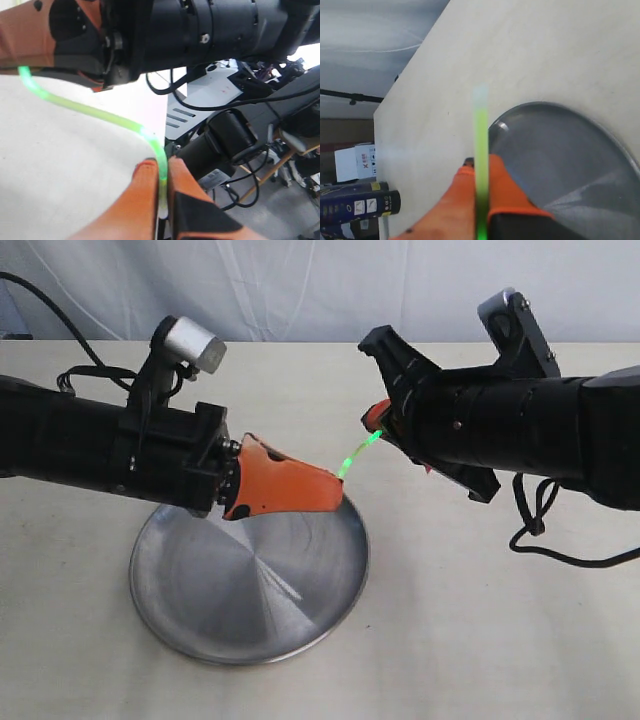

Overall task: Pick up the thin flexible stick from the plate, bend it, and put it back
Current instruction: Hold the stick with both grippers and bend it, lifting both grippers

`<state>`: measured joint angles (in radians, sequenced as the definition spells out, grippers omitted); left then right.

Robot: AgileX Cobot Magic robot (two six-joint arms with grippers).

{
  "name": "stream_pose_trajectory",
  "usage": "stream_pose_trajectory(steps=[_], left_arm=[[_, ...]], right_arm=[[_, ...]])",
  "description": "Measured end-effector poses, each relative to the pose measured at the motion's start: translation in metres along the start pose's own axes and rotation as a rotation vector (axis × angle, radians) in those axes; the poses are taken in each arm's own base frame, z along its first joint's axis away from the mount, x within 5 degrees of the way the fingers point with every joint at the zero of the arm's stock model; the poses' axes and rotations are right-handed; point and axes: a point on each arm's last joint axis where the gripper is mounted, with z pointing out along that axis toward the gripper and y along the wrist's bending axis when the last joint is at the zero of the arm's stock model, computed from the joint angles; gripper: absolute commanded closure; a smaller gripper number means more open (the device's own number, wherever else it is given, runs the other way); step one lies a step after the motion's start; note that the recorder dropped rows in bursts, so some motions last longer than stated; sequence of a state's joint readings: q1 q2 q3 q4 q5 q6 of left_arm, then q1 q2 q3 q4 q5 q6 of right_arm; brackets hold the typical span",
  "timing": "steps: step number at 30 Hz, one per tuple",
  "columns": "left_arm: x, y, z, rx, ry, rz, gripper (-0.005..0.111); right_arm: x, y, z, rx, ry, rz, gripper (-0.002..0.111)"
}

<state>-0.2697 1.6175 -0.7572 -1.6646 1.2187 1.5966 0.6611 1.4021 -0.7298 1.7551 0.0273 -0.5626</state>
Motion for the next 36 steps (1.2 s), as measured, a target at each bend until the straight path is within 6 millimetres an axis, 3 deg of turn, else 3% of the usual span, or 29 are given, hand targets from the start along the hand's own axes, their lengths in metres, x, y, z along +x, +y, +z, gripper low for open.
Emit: stream_pose_trajectory(steps=[11, 15, 21, 36], left_arm=[[0.004, 0.015, -0.001, -0.158, 0.049, 0.122, 0.107], [-0.007, 0.019, -0.002, -0.215, 0.062, 0.187, 0.107], [-0.021, 0.020, -0.002, -0.249, 0.024, 0.210, 0.107], [-0.023, 0.024, -0.003, -0.303, 0.019, 0.215, 0.107]], right_arm=[[-0.008, 0.000, 0.001, 0.018, -0.057, 0.151, 0.109], [-0.011, 0.014, -0.001, -0.033, -0.047, 0.159, 0.109], [-0.008, 0.016, -0.002, -0.055, -0.011, 0.150, 0.109], [-0.005, 0.018, -0.002, -0.072, 0.018, 0.085, 0.109]])
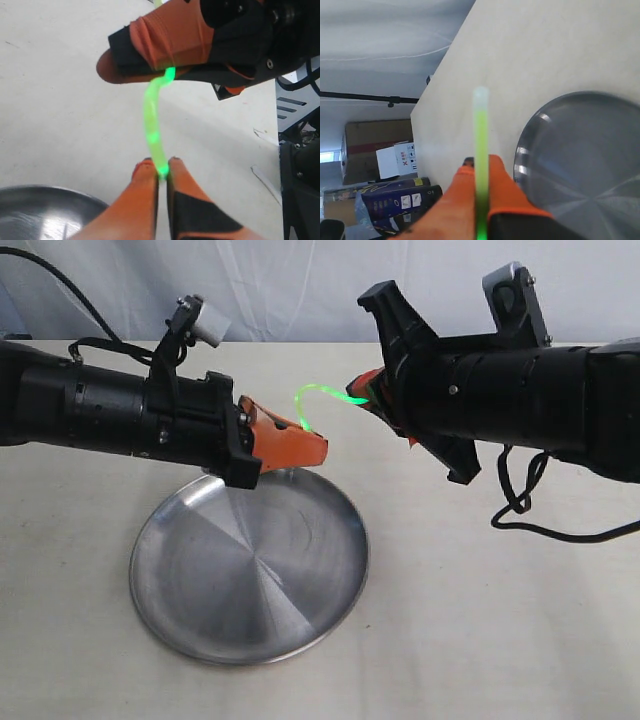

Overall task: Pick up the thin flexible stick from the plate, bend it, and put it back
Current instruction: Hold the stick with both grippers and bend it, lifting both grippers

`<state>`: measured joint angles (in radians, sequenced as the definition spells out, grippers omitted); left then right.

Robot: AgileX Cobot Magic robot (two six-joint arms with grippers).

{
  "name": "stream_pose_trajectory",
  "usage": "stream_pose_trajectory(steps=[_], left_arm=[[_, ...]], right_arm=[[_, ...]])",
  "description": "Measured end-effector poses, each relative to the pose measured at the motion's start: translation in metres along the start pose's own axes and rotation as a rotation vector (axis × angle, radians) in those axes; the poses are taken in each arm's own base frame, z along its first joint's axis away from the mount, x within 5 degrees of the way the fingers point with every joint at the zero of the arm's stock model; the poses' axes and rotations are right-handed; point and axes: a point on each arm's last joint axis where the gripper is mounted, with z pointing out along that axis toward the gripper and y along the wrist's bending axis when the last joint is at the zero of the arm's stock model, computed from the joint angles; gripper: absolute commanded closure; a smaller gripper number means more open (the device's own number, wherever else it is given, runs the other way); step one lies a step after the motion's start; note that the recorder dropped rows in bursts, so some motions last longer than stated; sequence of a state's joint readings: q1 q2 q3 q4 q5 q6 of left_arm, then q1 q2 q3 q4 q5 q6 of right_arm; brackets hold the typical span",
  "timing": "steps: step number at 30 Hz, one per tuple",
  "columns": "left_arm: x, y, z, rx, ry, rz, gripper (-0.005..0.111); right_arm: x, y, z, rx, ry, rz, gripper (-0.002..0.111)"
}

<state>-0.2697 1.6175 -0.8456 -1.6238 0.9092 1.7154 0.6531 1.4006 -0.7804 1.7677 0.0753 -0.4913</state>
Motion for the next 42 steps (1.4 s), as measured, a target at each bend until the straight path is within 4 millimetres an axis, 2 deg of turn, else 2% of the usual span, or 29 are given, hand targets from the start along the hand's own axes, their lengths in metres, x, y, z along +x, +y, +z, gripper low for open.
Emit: stream_pose_trajectory(steps=[20, 28, 42], left_arm=[[-0.011, 0.009, -0.003, -0.081, -0.033, 0.003, 0.107], [-0.020, 0.009, -0.006, -0.115, -0.064, 0.014, 0.107], [-0.022, 0.009, -0.007, -0.128, -0.072, 0.010, 0.107]], right_arm=[[0.003, 0.002, 0.000, -0.014, 0.022, -0.075, 0.109], [0.009, -0.003, 0.009, -0.004, 0.074, -0.077, 0.109], [0.009, -0.004, 0.010, 0.006, 0.070, -0.084, 0.109]])
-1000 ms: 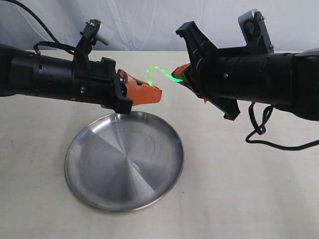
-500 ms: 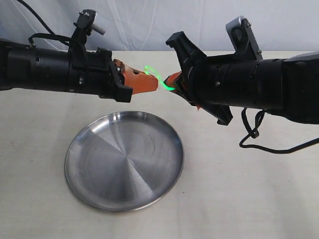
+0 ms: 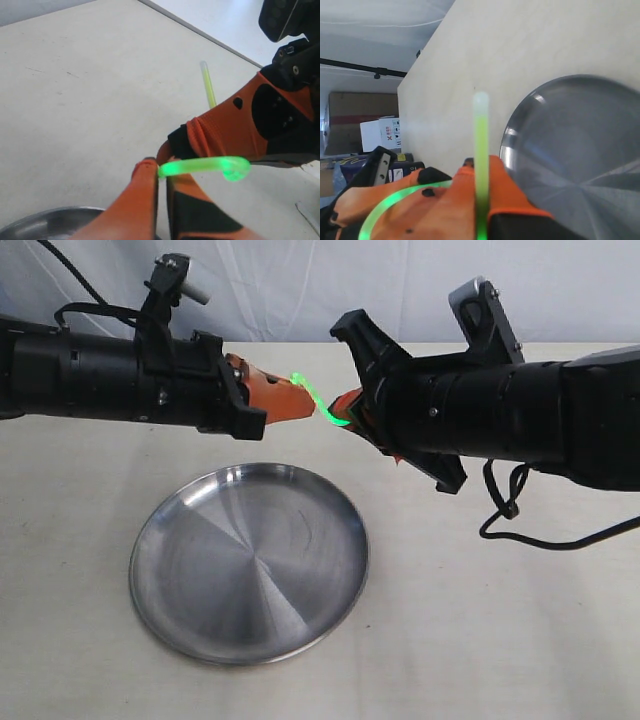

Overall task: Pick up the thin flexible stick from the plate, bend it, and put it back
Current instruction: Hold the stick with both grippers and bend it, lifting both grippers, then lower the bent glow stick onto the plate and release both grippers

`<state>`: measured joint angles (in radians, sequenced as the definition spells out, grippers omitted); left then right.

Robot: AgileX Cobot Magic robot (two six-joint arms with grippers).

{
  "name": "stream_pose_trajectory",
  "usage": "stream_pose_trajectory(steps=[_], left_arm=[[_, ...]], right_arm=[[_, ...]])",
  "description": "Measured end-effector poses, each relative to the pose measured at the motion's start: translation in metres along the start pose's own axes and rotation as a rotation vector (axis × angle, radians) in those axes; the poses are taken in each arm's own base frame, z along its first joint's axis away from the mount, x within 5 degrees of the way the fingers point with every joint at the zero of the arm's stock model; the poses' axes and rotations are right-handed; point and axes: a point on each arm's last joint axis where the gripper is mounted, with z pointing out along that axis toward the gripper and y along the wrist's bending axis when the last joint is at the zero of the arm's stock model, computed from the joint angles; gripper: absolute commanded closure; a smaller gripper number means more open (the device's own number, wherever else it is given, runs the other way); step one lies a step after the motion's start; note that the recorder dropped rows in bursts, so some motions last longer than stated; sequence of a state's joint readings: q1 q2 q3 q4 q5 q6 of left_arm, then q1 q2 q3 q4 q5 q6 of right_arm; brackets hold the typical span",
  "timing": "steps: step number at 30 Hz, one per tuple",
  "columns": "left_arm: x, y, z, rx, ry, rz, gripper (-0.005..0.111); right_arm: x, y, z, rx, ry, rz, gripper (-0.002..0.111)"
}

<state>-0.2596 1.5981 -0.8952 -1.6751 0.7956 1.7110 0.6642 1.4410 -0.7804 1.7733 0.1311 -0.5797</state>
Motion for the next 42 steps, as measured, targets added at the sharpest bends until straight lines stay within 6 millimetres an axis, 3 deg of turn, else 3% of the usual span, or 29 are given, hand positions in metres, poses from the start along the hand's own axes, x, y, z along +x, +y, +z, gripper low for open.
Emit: stream_pose_trajectory(steps=[13, 42], left_arm=[[0.000, -0.001, 0.000, 0.009, -0.001, -0.067, 0.107], [-0.002, -0.018, -0.002, 0.205, -0.010, -0.164, 0.107]], right_arm=[[-0.001, -0.001, 0.000, 0.009, -0.012, -0.053, 0.109], [-0.014, -0.001, -0.001, 0.072, -0.133, -0.103, 0.109]])
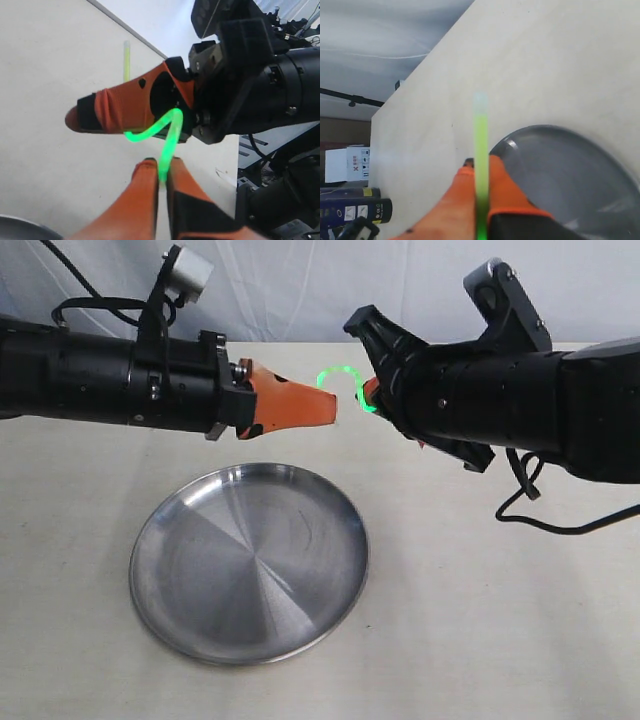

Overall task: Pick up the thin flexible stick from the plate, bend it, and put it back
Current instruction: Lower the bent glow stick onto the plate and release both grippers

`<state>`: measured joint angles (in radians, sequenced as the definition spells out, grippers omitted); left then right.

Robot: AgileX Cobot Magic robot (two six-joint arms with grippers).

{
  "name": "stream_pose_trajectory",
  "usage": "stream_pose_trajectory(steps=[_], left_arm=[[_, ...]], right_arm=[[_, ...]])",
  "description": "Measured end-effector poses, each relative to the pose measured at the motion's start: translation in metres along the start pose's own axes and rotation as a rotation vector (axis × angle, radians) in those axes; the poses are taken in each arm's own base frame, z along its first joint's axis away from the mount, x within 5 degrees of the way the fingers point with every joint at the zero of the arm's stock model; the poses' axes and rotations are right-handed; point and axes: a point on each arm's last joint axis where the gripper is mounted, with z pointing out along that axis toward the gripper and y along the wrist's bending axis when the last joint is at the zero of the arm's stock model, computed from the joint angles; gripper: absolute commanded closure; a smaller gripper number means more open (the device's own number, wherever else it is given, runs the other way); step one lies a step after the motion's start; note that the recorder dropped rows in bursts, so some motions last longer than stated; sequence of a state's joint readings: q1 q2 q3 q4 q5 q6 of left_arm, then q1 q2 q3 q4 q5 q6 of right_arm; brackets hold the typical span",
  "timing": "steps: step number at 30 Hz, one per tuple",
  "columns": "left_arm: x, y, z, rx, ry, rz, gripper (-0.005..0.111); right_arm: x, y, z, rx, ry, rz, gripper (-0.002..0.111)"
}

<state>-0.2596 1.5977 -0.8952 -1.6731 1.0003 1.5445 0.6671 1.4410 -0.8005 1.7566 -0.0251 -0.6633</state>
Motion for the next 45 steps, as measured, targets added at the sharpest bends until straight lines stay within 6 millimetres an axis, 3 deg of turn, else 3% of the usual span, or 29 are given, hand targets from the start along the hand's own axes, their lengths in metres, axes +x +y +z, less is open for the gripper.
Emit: stream_pose_trajectory(steps=[12, 18, 21, 27, 34, 36, 40, 45], left_arm=[[0.005, -0.009, -0.001, 0.080, 0.067, -0.079, 0.105], [0.005, -0.009, -0.001, 0.080, 0.095, -0.109, 0.057], [0.009, -0.009, -0.002, 0.074, 0.133, -0.113, 0.052], [0.020, -0.001, -0.010, 0.011, 0.272, -0.134, 0.053], [0.029, 0.024, -0.036, -0.168, 0.369, -0.308, 0.059], [0.028, 0.029, -0.043, -0.201, 0.364, -0.348, 0.070], [0.020, 0.030, -0.060, -0.245, 0.305, -0.364, 0.107], [0.005, 0.018, -0.087, -0.305, 0.219, -0.312, 0.106]], right_arm=[[-0.004, 0.008, 0.001, -0.020, -0.013, -0.051, 0.109], [0.000, 0.010, 0.001, -0.047, 0.027, -0.057, 0.109], [0.001, 0.011, 0.001, -0.054, 0.036, -0.059, 0.109], [-0.007, 0.006, 0.001, 0.006, -0.049, -0.128, 0.109], [-0.017, 0.005, -0.003, 0.047, -0.149, -0.231, 0.109], [-0.017, 0.005, -0.003, 0.045, -0.151, -0.258, 0.109], [-0.012, 0.001, 0.005, 0.054, -0.113, -0.291, 0.109], [0.000, -0.009, 0.024, 0.078, -0.017, -0.300, 0.109]])
